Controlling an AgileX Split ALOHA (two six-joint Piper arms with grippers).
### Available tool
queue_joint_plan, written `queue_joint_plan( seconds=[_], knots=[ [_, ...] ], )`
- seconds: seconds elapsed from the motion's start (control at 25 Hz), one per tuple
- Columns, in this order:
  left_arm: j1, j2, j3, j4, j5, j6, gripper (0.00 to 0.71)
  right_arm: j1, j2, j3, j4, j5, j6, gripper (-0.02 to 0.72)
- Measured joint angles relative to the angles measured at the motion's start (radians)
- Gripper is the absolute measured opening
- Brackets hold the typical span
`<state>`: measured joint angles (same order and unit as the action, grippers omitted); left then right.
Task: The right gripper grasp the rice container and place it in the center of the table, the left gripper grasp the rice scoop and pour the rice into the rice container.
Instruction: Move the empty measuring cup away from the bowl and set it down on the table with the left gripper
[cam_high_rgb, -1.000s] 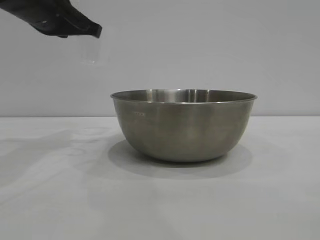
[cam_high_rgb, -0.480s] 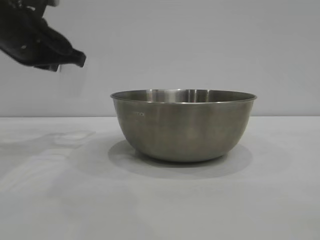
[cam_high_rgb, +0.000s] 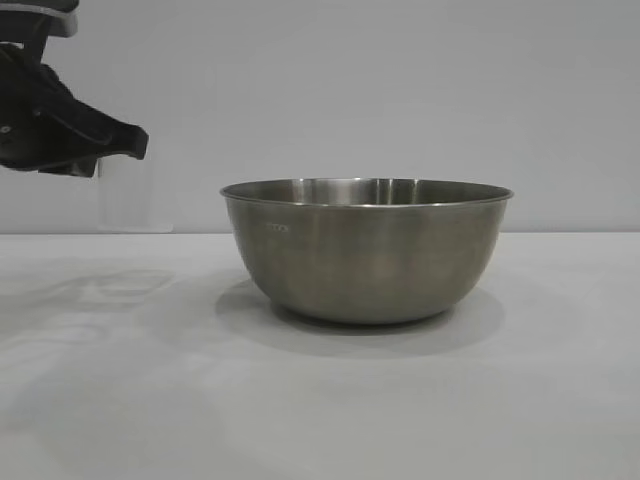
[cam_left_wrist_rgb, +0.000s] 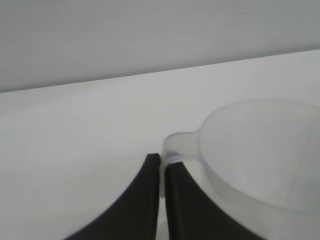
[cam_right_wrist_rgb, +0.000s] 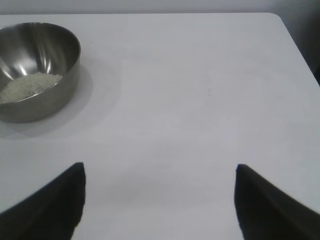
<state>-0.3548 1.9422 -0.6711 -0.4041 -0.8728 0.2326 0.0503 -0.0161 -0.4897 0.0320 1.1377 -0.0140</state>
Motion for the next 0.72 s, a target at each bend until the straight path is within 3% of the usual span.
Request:
queue_joint_plan(
  seconds=[0.72],
  knots=[
    [0.0, 0.213, 0.004, 0.104, -0.286, -0.112, 0.0, 0.0, 0.0, 0.0, 0.0, 0.0, 0.0, 0.524]
  ],
)
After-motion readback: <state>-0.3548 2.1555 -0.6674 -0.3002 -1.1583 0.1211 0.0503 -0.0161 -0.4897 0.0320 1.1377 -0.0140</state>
